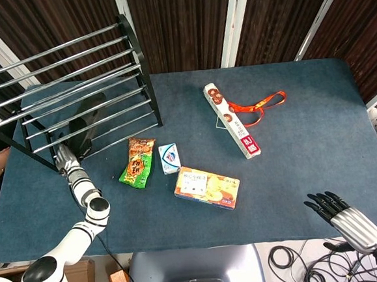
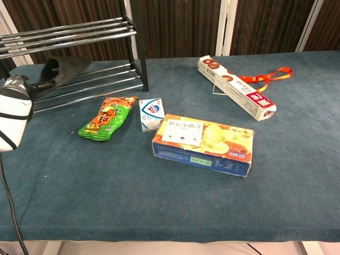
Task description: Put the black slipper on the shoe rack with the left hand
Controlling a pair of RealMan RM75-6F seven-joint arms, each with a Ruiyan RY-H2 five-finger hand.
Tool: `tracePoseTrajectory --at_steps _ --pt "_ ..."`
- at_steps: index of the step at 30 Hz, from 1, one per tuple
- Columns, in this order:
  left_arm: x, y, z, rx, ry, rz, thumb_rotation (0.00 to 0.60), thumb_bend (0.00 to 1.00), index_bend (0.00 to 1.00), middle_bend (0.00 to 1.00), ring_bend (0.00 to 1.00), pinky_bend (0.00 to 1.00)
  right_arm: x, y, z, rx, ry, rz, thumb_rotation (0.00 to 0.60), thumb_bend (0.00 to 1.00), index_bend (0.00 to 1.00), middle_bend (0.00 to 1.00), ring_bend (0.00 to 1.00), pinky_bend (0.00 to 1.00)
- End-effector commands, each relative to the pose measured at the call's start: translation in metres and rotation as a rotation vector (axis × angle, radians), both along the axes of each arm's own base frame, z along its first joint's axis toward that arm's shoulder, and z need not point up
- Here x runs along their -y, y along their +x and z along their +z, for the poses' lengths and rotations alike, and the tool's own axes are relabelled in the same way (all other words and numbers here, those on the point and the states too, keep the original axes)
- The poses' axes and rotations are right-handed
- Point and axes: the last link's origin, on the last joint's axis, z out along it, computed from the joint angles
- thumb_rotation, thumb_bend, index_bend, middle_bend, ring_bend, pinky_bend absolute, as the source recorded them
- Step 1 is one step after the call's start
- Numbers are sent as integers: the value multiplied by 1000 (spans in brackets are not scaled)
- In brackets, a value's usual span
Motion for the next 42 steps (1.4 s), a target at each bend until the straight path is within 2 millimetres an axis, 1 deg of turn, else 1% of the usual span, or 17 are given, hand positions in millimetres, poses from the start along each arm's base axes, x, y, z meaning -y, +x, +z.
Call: tracePoseTrajectory --at_steps 1,7,10,13,16,23,29,33,35,40,42 --pt "0 1 -3 -10 -17 -10 327 349 0 157 77 147 -2 1 0 0 2 3 600 94 0 0 0 0" --pt "-2 7 -3 -45 -24 -40 302 336 0 151 69 130 -1 0 -2 -7 10 -2 600 94 0 0 0 0" --pt "-2 11 -2 -48 -23 -64 307 336 0 151 69 129 -1 0 -2 -8 8 -6 600 94 0 0 0 0" --pt "-2 16 -2 -67 -35 -98 319 334 0 153 94 138 0 0 -2 -9 7 -6 600 94 0 0 0 0" --pt "3 23 -2 -65 -54 -131 345 332 0 158 117 178 0 0 -2 -13 7 -4 600 93 0 0 0 0" --pt "18 35 2 -54 -101 -170 380 332 0 169 119 207 -3 1 -4 -18 7 3 600 94 0 0 0 0" --pt "30 46 3 -4 -142 -206 421 331 0 157 108 253 -2 1 -6 -25 5 2 600 94 0 0 0 0" --pt "34 54 0 17 -160 -234 439 330 0 156 103 251 -3 1 -7 -30 10 3 600 94 0 0 0 0" --pt "34 55 0 -7 -160 -248 446 330 0 157 102 241 -3 1 -7 -30 9 2 600 94 0 0 0 0" --pt "33 56 3 -37 -133 -289 442 339 0 159 99 197 -3 -1 -6 -30 5 -8 600 94 0 0 0 0" --pt "37 60 4 -42 -139 -334 448 347 0 161 104 202 -2 -1 -7 -32 6 -10 600 94 0 0 0 0"
